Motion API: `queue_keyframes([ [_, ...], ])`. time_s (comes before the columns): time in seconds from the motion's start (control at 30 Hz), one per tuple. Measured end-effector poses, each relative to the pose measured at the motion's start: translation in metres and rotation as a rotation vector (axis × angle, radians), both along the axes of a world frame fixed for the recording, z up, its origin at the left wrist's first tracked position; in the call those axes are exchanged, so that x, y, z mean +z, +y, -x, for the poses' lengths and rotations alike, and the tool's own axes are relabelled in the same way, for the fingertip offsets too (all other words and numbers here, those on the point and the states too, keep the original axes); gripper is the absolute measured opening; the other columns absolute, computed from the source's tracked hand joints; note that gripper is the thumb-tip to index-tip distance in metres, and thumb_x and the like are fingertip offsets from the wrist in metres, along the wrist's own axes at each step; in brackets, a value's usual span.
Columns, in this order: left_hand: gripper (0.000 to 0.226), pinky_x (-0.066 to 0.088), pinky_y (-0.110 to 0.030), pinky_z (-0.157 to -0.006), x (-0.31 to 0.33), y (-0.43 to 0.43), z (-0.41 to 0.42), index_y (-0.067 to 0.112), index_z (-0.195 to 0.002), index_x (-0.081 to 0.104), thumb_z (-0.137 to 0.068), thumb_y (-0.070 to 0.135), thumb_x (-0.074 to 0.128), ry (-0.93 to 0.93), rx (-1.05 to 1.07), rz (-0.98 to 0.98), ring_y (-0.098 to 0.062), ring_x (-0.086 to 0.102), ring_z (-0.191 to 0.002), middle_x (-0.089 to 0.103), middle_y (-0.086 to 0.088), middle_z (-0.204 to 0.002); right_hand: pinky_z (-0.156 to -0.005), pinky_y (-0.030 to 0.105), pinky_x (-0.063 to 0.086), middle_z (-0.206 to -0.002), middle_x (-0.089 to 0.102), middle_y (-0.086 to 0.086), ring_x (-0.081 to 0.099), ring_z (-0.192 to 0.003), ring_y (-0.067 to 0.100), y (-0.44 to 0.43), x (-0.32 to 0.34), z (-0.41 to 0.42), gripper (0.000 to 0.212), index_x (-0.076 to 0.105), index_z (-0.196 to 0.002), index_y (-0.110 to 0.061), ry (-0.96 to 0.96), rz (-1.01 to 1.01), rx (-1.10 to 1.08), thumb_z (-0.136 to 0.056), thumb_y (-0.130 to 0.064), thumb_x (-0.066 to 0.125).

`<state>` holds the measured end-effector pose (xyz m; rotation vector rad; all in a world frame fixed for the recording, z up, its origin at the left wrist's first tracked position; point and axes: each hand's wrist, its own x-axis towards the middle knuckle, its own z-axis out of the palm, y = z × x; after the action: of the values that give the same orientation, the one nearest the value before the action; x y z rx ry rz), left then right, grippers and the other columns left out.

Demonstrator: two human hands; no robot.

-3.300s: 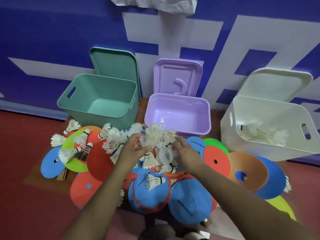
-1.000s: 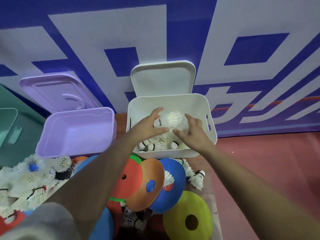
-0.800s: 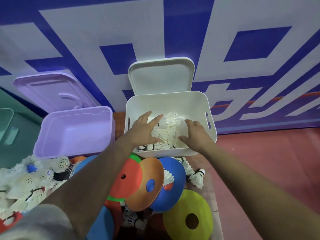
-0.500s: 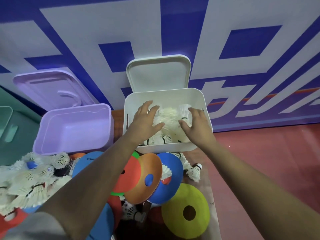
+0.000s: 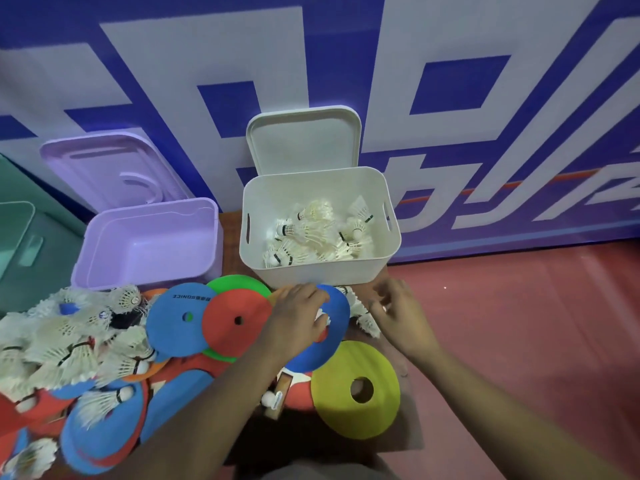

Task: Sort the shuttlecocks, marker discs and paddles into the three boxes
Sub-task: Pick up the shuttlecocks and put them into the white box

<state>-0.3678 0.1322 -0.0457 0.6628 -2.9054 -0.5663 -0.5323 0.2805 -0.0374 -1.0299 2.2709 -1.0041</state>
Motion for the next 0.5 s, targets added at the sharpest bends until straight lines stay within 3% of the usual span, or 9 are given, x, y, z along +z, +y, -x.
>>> queue_keyframes([
  [0.13, 0.033, 0.024, -0.036, -0.099, -0.014, 0.0, 0.01, 0.017, -0.106, 0.066, -0.074, 0.022, 0.067, -0.362, -0.033, 0.244, -0.025, 0.053, -0.111, 0.057, -0.003, -0.112, -0.079, 0.027, 0.035, -0.12, 0.052, 0.016, 0.05, -0.111, 0.029, 0.003, -0.052, 0.007, 0.04, 0.048, -0.123, -0.006, -0.126, -0.356, -0.041, -0.09, -0.025, 0.06],
  [0.23, 0.034, 0.023, -0.044, -0.105, -0.019, 0.0, 0.018, 0.019, -0.114, 0.063, -0.081, 0.028, 0.063, -0.554, -0.024, 0.296, -0.028, 0.038, -0.124, 0.045, -0.008, -0.129, -0.075, 0.028, 0.034, -0.117, 0.057, 0.023, 0.048, -0.117, 0.034, -0.005, -0.076, 0.009, 0.051, 0.04, -0.127, -0.007, -0.24, -0.429, -0.103, -0.088, -0.028, 0.062],
  [0.37, 0.027, 0.024, -0.043, -0.105, -0.026, 0.001, 0.028, 0.024, -0.108, 0.068, -0.082, 0.025, 0.059, -0.638, -0.021, 0.304, -0.031, 0.033, -0.127, 0.037, -0.011, -0.138, -0.088, 0.032, 0.04, -0.109, 0.067, 0.015, 0.047, -0.12, 0.034, -0.016, -0.097, 0.01, 0.046, 0.045, -0.127, -0.011, -0.265, -0.457, -0.095, -0.089, -0.03, 0.063],
  [0.5, 0.024, 0.022, -0.042, -0.109, -0.036, 0.0, 0.029, 0.025, -0.102, 0.072, -0.082, 0.023, 0.06, -0.609, -0.024, 0.273, -0.03, 0.03, -0.131, 0.033, -0.009, -0.145, -0.097, 0.031, 0.039, -0.107, 0.068, 0.01, 0.052, -0.117, 0.031, -0.018, -0.11, 0.01, 0.043, 0.053, -0.129, -0.018, -0.279, -0.462, -0.045, -0.089, -0.029, 0.063],
])
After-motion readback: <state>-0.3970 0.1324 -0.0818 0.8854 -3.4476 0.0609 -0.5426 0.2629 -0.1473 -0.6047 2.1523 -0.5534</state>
